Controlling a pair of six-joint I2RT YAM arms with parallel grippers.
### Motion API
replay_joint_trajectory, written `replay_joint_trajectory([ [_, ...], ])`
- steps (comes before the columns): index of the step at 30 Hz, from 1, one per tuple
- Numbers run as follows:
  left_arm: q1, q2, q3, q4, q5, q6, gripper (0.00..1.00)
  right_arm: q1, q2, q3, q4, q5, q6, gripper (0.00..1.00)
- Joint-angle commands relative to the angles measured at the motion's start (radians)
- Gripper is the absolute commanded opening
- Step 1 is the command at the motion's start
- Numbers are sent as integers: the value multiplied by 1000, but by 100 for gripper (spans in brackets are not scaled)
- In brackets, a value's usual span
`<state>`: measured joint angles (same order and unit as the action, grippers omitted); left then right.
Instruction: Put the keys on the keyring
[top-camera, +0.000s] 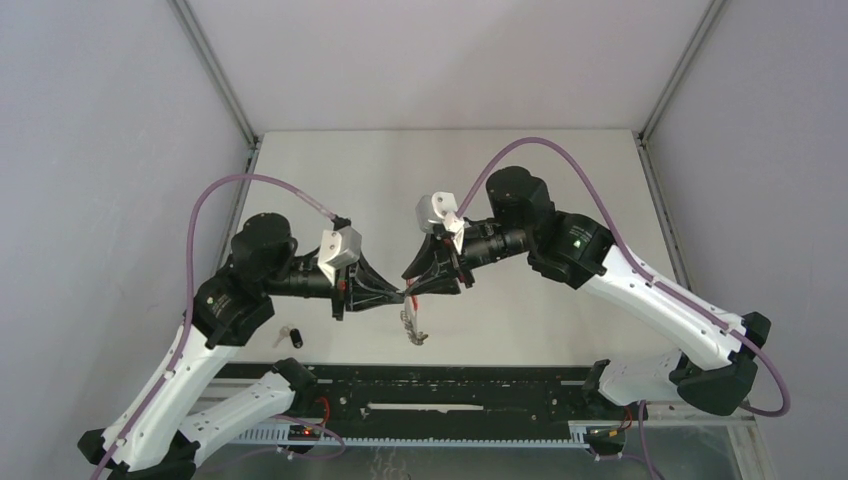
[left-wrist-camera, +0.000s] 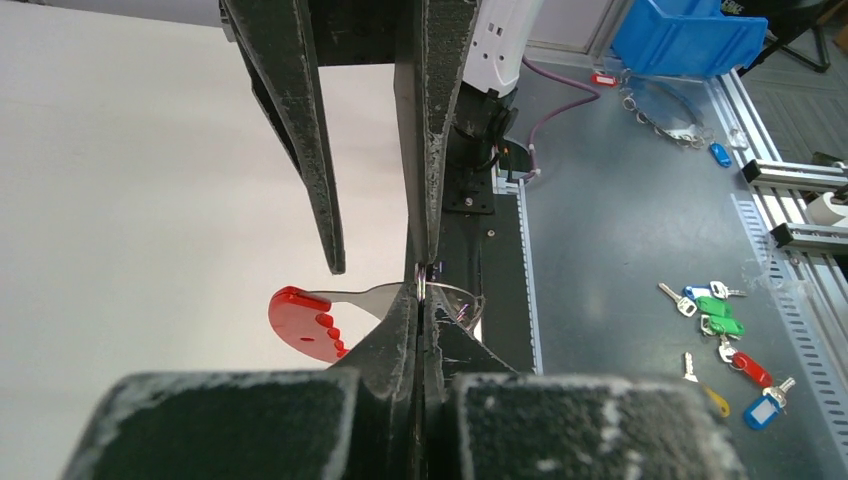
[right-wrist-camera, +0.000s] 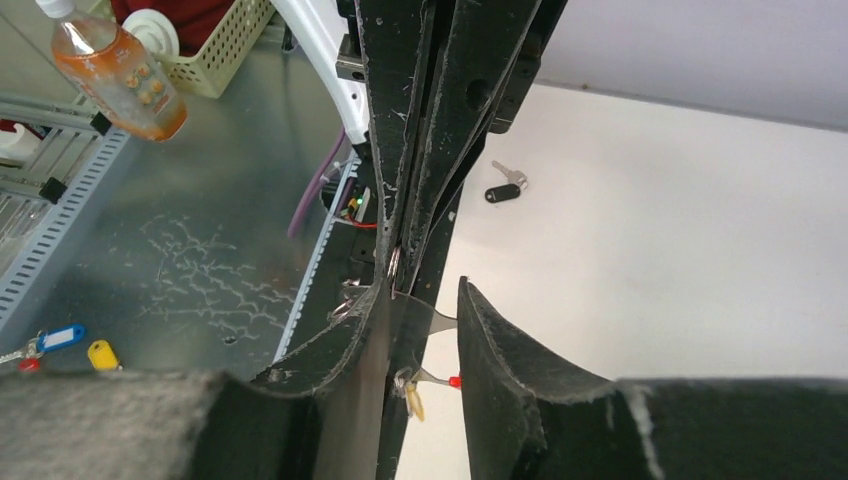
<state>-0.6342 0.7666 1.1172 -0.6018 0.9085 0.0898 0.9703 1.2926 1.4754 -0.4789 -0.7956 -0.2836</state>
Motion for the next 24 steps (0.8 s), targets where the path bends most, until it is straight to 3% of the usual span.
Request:
replay_joint_trajectory([
  [1, 4, -6, 67, 34, 9, 23, 0, 16, 11, 68, -71, -12, -47, 37],
  [7, 5, -12, 60, 37, 7, 26, 0, 24, 20, 72, -35, 1, -17, 33],
  [16, 4, -22, 47, 39, -31, 46, 0, 36, 17, 71, -7, -10, 29, 42],
  [24, 4, -25, 41, 45, -51, 47, 0, 36, 33, 72, 30, -34, 66, 37],
])
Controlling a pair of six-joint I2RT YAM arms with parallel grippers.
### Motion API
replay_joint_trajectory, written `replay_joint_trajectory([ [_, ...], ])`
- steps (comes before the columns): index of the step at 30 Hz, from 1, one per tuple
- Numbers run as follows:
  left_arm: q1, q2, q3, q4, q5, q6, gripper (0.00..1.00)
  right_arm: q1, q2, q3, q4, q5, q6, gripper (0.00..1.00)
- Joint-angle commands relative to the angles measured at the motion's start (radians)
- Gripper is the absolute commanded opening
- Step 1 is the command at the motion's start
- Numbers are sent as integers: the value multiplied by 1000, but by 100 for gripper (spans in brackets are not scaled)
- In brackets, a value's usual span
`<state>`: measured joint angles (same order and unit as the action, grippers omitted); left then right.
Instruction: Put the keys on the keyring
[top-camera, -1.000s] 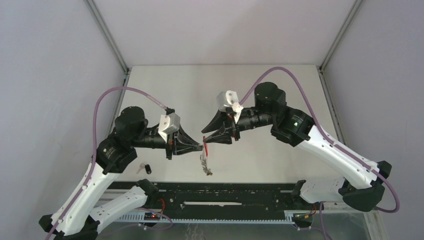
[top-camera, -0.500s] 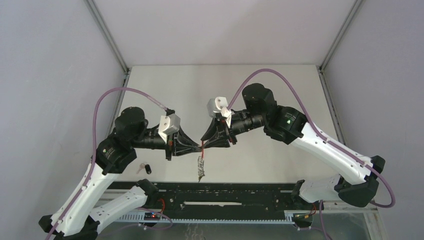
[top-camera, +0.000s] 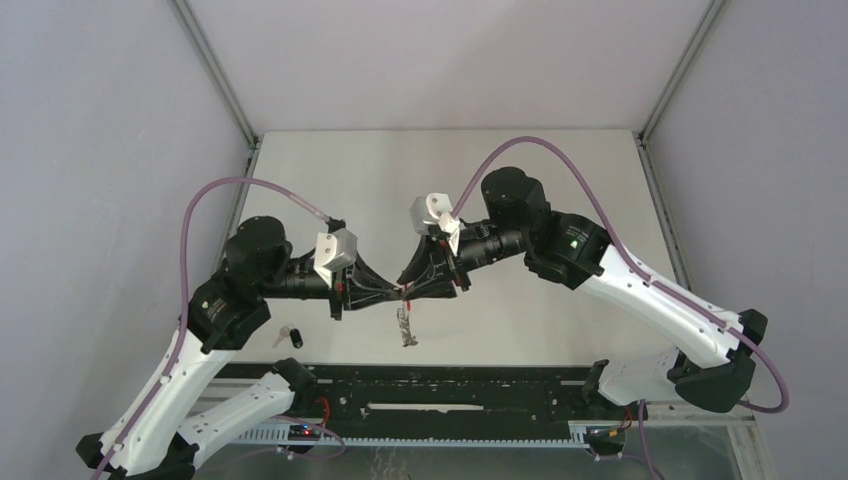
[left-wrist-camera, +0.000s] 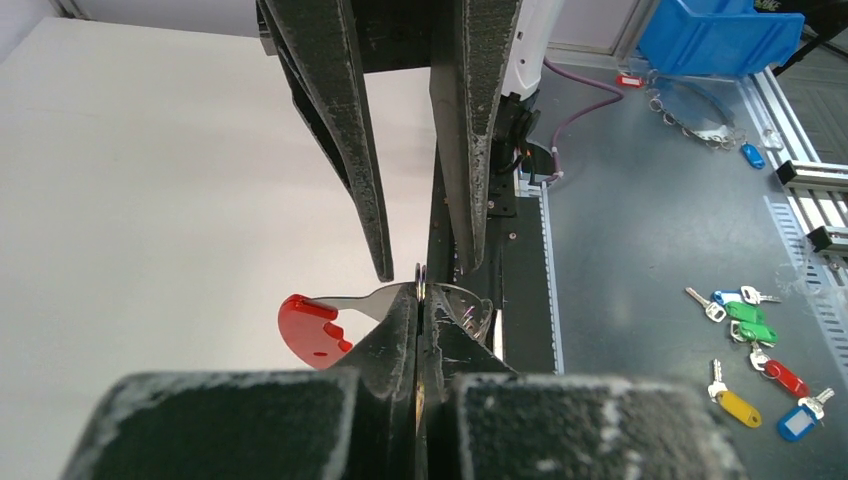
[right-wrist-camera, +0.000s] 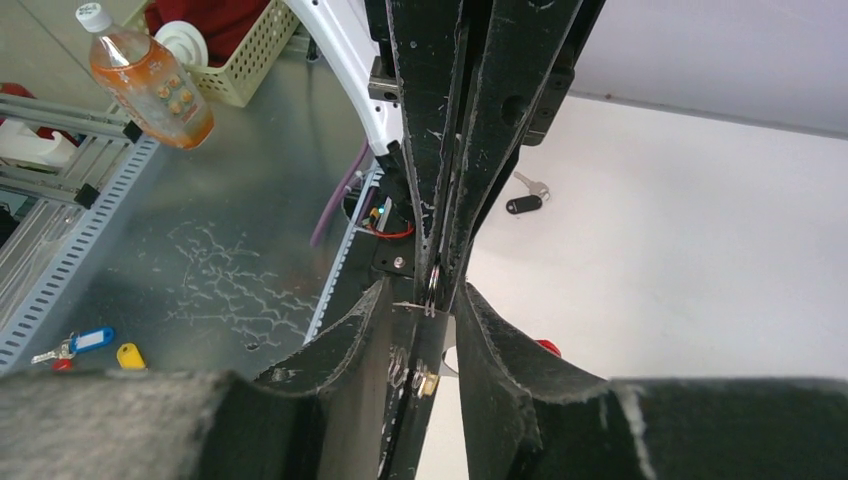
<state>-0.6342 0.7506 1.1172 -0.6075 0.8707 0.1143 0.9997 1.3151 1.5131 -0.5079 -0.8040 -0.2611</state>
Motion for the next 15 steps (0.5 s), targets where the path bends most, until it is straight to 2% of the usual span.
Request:
replay_joint_trajectory([
  [1, 5, -8, 41, 52, -16, 23, 0, 7, 15, 37, 65, -26, 48, 36],
  [5, 5, -10, 41, 54, -23, 24, 0, 12, 36, 55, 60, -13, 57, 32],
  [9, 4, -12, 48, 54, -25, 24, 0, 17, 54, 73, 6, 23, 31, 16],
  [11, 4, -12, 54, 54, -22, 22, 0, 17, 55, 79, -16, 50, 20, 1],
  [13, 4, -12, 58, 59, -16, 18, 0, 16, 43, 71, -11, 78, 16, 0],
  [15, 4, -15, 60, 60, -12, 18, 14, 8, 11, 33, 55, 93, 37, 0],
])
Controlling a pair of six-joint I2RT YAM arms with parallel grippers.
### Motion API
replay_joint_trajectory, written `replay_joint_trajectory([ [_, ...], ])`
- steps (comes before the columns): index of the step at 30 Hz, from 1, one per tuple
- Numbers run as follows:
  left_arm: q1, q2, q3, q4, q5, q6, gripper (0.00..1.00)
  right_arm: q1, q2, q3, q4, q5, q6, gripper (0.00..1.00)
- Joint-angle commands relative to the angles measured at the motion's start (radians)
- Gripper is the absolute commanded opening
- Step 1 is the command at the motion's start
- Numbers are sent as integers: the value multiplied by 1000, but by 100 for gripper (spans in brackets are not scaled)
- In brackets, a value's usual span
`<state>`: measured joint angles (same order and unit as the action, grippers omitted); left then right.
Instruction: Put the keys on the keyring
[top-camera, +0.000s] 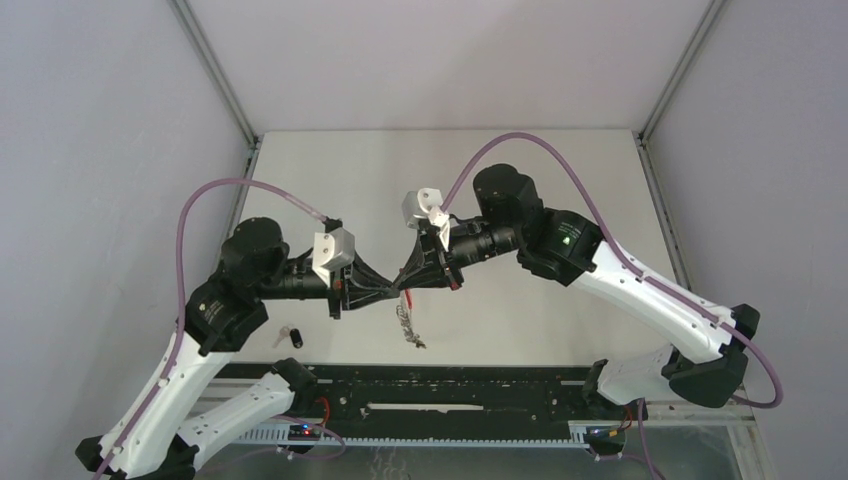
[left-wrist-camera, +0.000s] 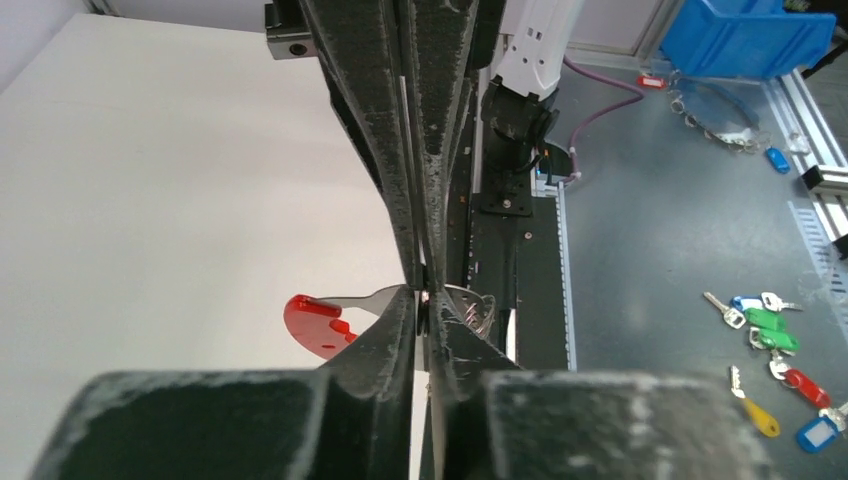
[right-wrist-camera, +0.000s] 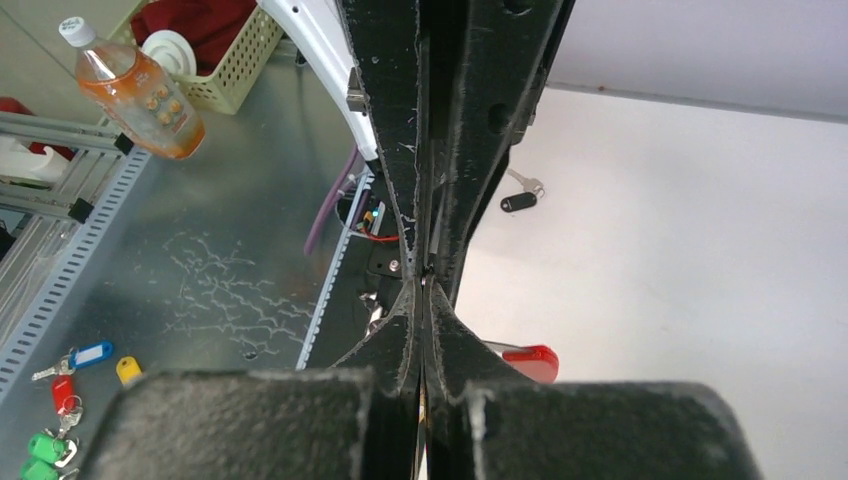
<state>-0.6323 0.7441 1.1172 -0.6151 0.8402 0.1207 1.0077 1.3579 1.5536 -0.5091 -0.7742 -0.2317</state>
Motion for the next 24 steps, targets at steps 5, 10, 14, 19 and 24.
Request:
replay_joint_trajectory([
  [5, 6, -34, 60, 16, -13, 49, 30, -56, -180, -264, 530, 24, 235, 0],
  [10, 11, -56, 43, 11, -22, 53, 26, -80, -250, -445, 924, 32, 474, 0],
  [14, 13, -59, 19, 60, 13, -3, 22, -75, -265, -568, 1183, 69, 607, 0],
  [19, 13, -60, -8, 134, 19, -61, 23, -47, -262, -625, 1306, 110, 637, 0],
  [24, 17, -61, -14, 140, 17, -63, 23, -42, -240, -649, 1398, 102, 690, 0],
])
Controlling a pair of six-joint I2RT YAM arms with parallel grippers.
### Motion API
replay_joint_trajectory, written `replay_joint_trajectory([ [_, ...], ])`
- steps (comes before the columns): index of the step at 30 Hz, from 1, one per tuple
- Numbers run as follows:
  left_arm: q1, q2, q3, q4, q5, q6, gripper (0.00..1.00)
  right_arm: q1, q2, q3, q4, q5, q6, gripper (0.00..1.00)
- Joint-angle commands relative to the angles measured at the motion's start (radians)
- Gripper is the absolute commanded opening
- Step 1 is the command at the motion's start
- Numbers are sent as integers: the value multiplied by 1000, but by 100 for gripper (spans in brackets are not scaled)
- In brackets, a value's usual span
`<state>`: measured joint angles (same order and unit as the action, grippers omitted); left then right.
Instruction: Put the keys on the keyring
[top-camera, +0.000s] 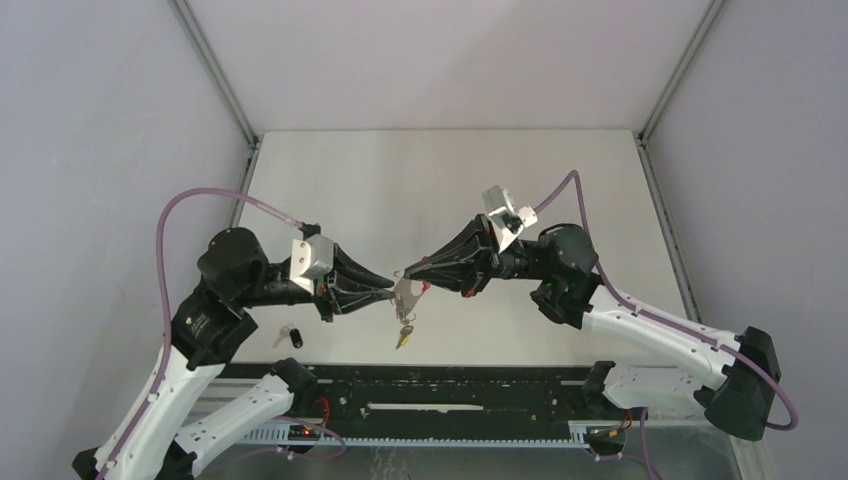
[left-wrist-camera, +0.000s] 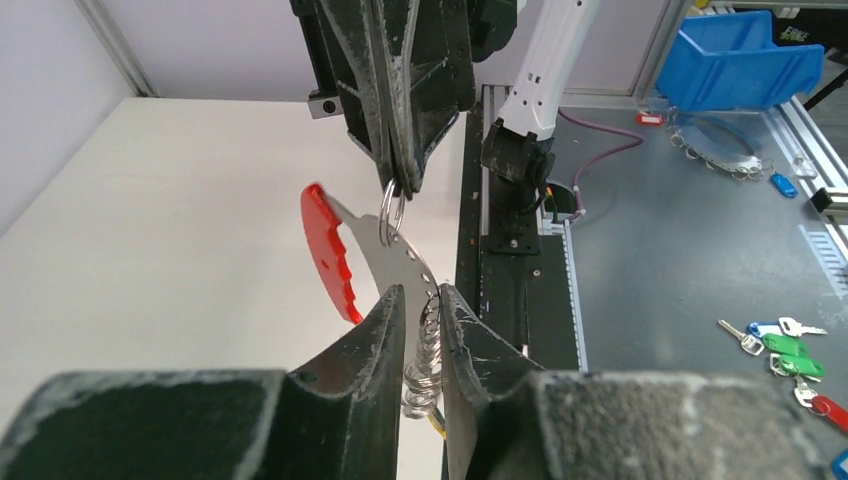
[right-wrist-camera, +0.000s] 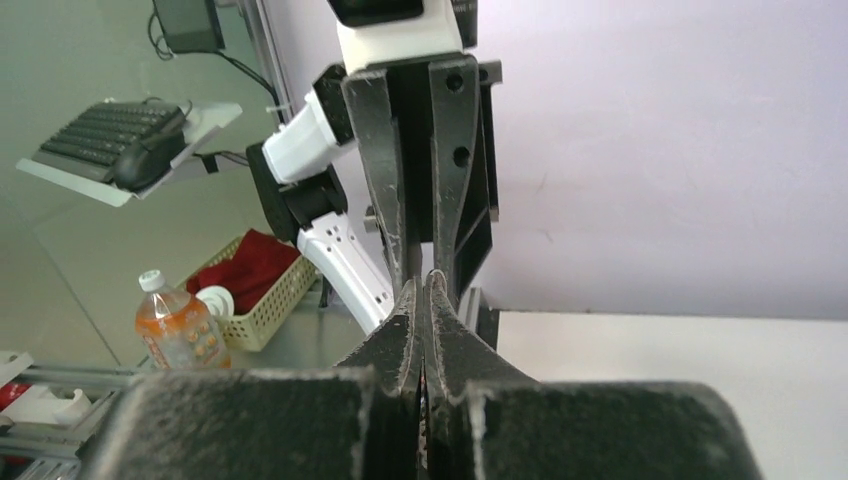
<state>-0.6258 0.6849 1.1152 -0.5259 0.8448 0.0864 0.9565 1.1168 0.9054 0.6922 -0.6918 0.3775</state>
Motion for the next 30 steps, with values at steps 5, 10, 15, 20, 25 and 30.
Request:
replay_joint_trajectory([
  [5, 14, -4, -20, 60, 15, -31, 24, 11, 27, -8, 265, -1, 131, 0],
  [10, 37, 0, 9, 63, 31, -48, 29, 3, 31, -10, 273, -38, 150, 0],
  [15, 54, 6, 63, 138, 175, -222, 30, -9, 1, -32, 238, -16, 122, 0],
  [20, 56, 2, 28, 227, 268, -353, 30, -6, 13, -48, 297, -3, 130, 0],
  [25, 110, 22, 44, 219, 304, -321, 24, -10, 9, -48, 306, -13, 141, 0],
  [30, 141, 34, 40, 107, 187, -155, 13, -12, 20, -48, 349, -29, 181, 0],
])
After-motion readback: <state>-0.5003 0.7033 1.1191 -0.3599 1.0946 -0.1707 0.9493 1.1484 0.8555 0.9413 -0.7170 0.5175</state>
